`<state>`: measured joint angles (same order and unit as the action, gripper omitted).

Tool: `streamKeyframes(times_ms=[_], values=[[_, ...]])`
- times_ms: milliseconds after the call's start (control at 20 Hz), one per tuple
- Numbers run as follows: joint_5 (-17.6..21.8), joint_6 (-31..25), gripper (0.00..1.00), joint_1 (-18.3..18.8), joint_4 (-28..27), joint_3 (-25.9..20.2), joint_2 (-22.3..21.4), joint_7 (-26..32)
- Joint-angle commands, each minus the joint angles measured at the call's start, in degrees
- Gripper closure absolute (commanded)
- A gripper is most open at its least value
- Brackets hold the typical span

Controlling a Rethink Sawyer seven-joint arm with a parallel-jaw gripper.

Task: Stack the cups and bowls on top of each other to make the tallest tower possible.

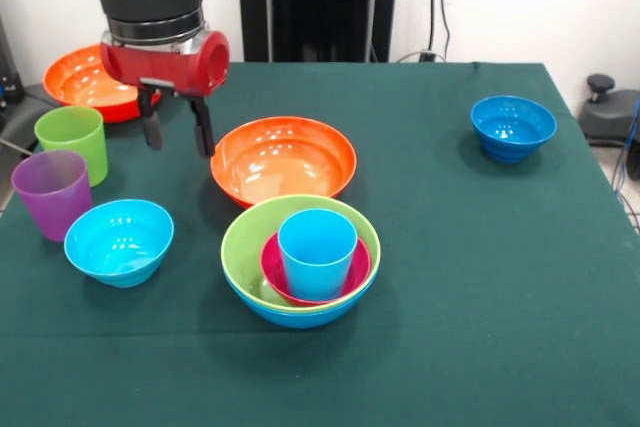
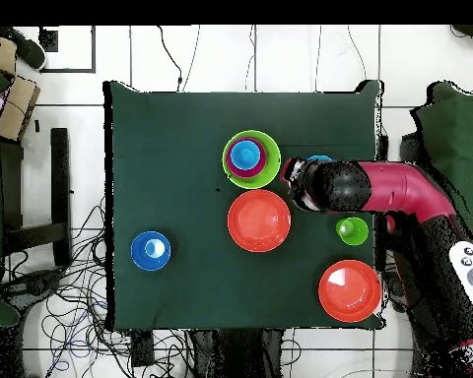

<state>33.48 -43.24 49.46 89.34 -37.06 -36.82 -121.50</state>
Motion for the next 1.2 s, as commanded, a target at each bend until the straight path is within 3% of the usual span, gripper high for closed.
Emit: streamKeyframes(times_ms=[50,500,700,1200], values=[[0.21,-6.67,0.0,-5.16,-11.46,-1.19,5.04,10.22],[0.98,-9.96,0.0,-9.9,-21.0,0.54,8.05,9.34],[1.87,-6.95,0.0,-9.51,-20.05,0.73,8.28,10.35],[0.75,-1.39,0.0,-2.15,-11.94,-1.84,8.34,14.83]])
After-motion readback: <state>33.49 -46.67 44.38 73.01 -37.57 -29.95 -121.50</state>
